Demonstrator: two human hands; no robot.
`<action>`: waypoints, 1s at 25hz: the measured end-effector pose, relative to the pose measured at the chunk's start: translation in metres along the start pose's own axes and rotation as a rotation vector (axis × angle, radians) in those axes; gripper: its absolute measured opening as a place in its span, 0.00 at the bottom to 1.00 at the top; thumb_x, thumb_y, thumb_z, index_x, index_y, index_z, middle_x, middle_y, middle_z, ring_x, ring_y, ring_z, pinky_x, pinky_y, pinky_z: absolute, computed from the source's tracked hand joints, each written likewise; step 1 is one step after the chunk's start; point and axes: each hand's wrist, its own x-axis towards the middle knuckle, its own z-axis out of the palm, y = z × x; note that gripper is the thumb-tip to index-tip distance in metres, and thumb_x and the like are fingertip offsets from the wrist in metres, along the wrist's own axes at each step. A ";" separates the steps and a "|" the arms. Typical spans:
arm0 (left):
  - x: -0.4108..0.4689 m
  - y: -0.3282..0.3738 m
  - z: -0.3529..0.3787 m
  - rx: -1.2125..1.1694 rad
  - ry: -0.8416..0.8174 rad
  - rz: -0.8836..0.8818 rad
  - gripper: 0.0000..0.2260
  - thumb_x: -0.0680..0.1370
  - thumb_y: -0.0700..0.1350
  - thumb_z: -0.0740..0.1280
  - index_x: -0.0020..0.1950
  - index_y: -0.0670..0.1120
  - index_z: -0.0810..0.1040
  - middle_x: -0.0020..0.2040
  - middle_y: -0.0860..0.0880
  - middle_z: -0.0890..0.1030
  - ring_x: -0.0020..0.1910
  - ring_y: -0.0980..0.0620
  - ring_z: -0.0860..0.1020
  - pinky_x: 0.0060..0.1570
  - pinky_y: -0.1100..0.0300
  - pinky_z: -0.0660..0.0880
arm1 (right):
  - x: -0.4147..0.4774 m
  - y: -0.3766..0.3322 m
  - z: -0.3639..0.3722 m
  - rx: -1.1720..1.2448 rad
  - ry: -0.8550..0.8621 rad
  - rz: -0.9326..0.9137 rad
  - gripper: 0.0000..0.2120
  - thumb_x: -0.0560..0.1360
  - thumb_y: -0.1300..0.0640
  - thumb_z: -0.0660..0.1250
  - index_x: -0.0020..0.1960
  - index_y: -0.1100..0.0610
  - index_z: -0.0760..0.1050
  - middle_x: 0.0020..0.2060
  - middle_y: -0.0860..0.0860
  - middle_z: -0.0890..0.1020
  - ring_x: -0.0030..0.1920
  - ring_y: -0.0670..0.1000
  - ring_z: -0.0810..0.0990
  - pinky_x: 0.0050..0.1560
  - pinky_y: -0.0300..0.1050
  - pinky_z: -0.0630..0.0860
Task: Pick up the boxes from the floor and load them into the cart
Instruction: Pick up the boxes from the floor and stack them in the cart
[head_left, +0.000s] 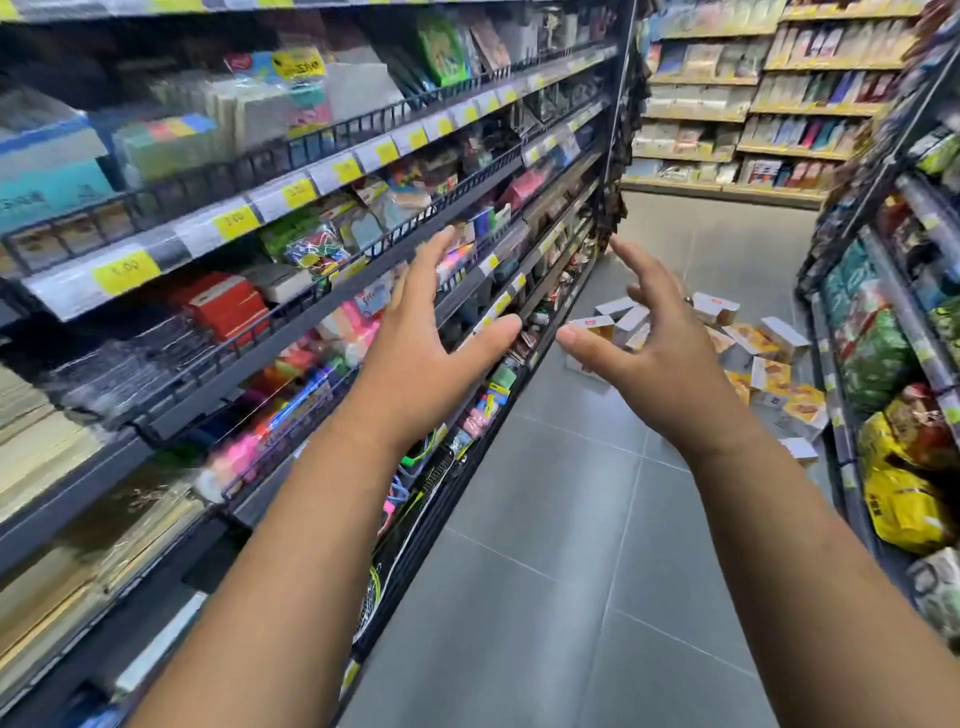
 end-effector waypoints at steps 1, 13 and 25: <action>0.022 -0.001 0.021 -0.016 -0.022 -0.016 0.38 0.68 0.66 0.65 0.75 0.64 0.53 0.76 0.60 0.59 0.74 0.60 0.59 0.73 0.49 0.59 | 0.018 0.015 -0.011 0.003 -0.013 0.010 0.37 0.69 0.44 0.73 0.73 0.40 0.60 0.66 0.37 0.64 0.66 0.38 0.64 0.67 0.40 0.63; 0.256 -0.093 0.198 -0.090 -0.175 -0.114 0.37 0.70 0.64 0.67 0.75 0.63 0.55 0.76 0.60 0.60 0.73 0.61 0.60 0.72 0.55 0.60 | 0.215 0.211 -0.056 -0.080 -0.029 0.178 0.38 0.69 0.48 0.75 0.74 0.44 0.61 0.67 0.42 0.66 0.59 0.37 0.67 0.54 0.20 0.62; 0.535 -0.244 0.326 -0.045 -0.430 -0.126 0.38 0.71 0.61 0.69 0.77 0.57 0.55 0.76 0.55 0.61 0.73 0.59 0.62 0.70 0.60 0.60 | 0.446 0.410 -0.018 -0.128 0.075 0.388 0.38 0.69 0.51 0.77 0.73 0.47 0.63 0.64 0.43 0.68 0.61 0.36 0.65 0.57 0.19 0.57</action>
